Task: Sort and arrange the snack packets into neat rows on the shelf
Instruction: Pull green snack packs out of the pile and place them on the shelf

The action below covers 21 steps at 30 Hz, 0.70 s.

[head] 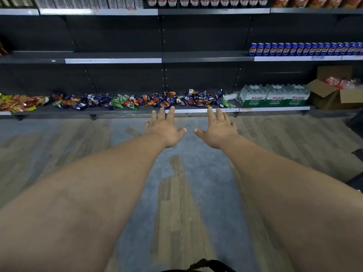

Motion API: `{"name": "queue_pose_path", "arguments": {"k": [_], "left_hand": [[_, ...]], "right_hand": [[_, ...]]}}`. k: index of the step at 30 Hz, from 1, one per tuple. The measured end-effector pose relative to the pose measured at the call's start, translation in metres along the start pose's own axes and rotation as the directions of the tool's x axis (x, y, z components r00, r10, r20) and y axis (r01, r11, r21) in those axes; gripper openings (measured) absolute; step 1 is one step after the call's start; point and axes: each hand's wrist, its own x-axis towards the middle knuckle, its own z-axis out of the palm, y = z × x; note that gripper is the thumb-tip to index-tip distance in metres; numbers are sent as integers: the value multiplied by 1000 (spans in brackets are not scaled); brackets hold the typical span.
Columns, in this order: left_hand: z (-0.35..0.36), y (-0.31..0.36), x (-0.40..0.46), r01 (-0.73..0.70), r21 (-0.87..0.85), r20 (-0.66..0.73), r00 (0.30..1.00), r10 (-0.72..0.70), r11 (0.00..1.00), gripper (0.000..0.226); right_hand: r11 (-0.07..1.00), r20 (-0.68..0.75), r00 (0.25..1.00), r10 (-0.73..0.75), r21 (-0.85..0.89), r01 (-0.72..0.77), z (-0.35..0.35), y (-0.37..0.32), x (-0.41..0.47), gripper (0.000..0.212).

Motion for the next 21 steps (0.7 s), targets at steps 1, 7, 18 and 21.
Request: {"name": "queue_pose_path", "arguments": {"k": [1, 7, 18, 21], "left_hand": [[1, 0, 5, 0, 19, 10, 1000, 0, 1000, 81], [13, -3, 62, -20, 44, 72, 997, 16, 999, 81], [18, 13, 201, -78, 74, 144, 987, 67, 994, 81], [23, 25, 232, -76, 65, 162, 985, 65, 995, 81]], "right_hand": [[1000, 0, 1000, 7, -13, -7, 1, 0, 5, 85], [998, 32, 998, 56, -33, -55, 14, 4, 56, 85], [986, 43, 986, 161, -58, -158, 9, 20, 178, 85], [983, 70, 982, 176, -66, -172, 7, 37, 209, 86]]}}
